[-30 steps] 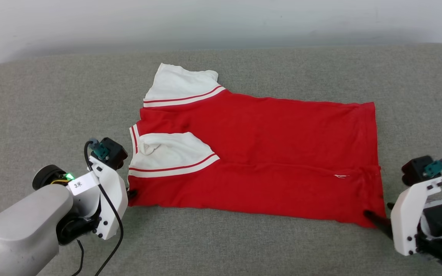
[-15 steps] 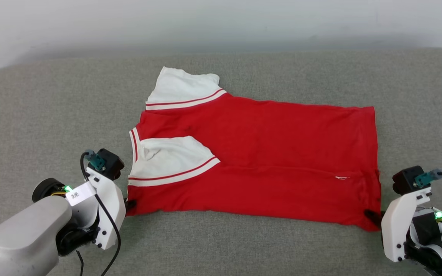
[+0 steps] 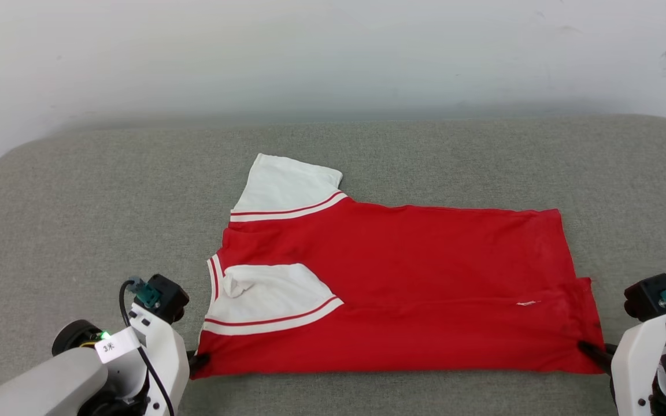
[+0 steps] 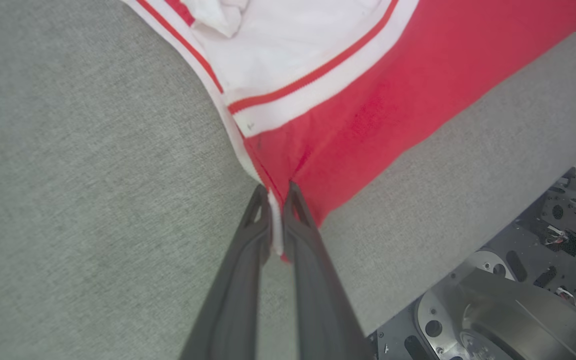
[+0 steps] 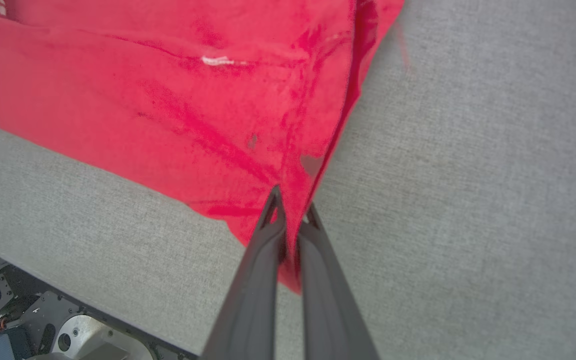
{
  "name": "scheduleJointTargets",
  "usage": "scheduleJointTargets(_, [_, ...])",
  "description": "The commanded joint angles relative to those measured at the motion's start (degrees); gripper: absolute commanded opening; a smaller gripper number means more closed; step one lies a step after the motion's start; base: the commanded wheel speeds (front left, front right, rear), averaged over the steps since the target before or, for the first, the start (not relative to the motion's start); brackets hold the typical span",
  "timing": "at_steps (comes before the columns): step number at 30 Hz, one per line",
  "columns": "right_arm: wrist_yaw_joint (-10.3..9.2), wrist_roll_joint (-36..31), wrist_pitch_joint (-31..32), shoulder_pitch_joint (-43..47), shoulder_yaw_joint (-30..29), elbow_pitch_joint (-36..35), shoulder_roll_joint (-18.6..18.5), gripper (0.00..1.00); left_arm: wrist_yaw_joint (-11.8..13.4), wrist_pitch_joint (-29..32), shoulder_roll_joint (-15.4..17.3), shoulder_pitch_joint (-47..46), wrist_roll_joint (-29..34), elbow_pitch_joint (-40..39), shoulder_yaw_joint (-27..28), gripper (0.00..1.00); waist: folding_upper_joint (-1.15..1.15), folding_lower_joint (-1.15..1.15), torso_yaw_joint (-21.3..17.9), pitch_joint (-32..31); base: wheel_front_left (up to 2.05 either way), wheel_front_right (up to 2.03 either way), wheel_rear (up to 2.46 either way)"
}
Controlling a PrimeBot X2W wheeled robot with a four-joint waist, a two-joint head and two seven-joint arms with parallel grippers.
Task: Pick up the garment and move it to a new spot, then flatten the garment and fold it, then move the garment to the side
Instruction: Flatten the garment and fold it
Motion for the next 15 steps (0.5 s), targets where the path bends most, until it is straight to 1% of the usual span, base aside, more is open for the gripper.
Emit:
scheduleJointTargets(1, [-0.11,0.23,0.38,0.84,-0.53,-0.31,-0.66,0.0,0.5,-0.32,0.28,1.09,-0.42,-0.41,0.04,0.0,0.0,0.0,0.05,0.02,0.0,0.0,0.0])
scheduleJointTargets(4, [-0.11,0.13,1.25,1.95,-1.86,-1.15,-1.08,0.0,1.93,-0.27,0.95,2.43,-0.35,-2.3,-0.26,0.0,0.0,0.0,0.17,0.51,0.0,0.0,0.0])
scheduleJointTargets(8, [-0.1,0.42,2.36,2.63,-3.14,-1.21,0.43,0.0,3.03,-0.34,0.84,3.75,-0.71,-3.33,-0.57,0.0,0.0,0.0,0.27,1.95,0.0,0.0,0.0])
scheduleJointTargets(10, [-0.1,-0.16,2.6,2.52,-3.56,-0.5,1.2,0.0,3.21,-0.4,0.63,4.15,-0.65,-2.8,-0.72,0.0,0.0,0.0,0.24,2.72,0.0,0.0,0.0])
scheduleJointTargets(15, [-0.1,-1.76,2.38,1.84,-2.9,2.63,3.36,0.0,2.7,-0.56,-0.21,4.7,-0.92,-0.53,-0.97,0.0,0.0,0.0,0.23,4.15,0.0,0.0,0.0])
